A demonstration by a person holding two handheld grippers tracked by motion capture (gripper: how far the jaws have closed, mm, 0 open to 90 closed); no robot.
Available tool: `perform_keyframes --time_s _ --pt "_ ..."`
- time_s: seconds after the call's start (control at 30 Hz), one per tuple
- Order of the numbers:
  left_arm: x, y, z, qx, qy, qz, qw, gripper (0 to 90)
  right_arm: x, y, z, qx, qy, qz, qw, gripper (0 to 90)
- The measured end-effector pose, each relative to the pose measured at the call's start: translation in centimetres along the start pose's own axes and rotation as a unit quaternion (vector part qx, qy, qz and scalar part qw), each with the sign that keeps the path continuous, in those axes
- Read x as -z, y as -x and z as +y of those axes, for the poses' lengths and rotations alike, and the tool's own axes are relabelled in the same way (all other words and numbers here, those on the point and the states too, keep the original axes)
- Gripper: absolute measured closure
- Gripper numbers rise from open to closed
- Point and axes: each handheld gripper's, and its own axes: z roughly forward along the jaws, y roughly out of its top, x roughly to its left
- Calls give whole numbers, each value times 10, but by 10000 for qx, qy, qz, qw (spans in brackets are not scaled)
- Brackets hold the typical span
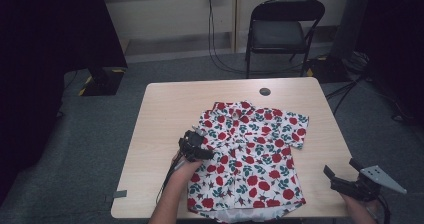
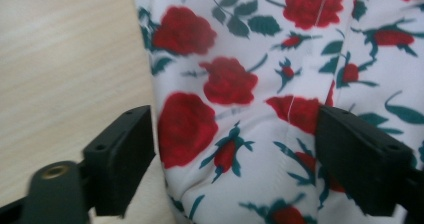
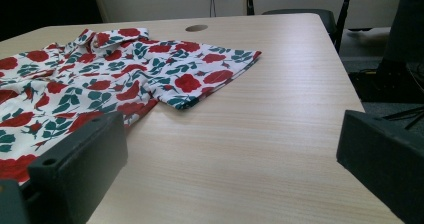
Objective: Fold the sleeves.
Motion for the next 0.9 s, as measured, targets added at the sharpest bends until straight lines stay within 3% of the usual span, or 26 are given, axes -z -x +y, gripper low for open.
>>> perform_keyframes --time_s 0.17,0.3,0.4,0.47,0.53,0.6,0.63,0.7,0.77,0.83,0.9 --pt "6 0 -7 -221 226 164 9994 20 0 1 0 -18 2 -4 10000 0" --pt "14 -6 -8 -47 384 367 9986 17 0 1 0 -48 24 -7 10000 0" --pt "21 -12 -12 165 639 220 9976 17 0 1 0 -23 15 -13 10000 0" --pt "27 -16 -16 352 926 -140 9950 18 0 0 0 -12 13 -13 10000 0" --pt "30 -16 -18 375 1028 1 9940 20 0 0 0 -14 14 -17 10000 0" --pt "27 -18 -18 445 758 487 9949 27 0 0 0 -10 9 -12 10000 0" --pt "25 -20 -19 517 699 547 9947 26 0 0 0 -9 3 -12 10000 0" --pt "21 -24 -20 650 594 613 9942 26 0 0 0 -8 9 -23 10000 0" --pt "16 -26 -21 658 465 568 9951 26 0 0 0 -20 17 -24 10000 0" --pt "11 -23 -22 518 264 637 9963 28 0 1 0 -36 14 -27 10000 0" --pt "8 -19 -23 416 259 592 9970 28 0 0 0 -30 9 -32 10000 0"
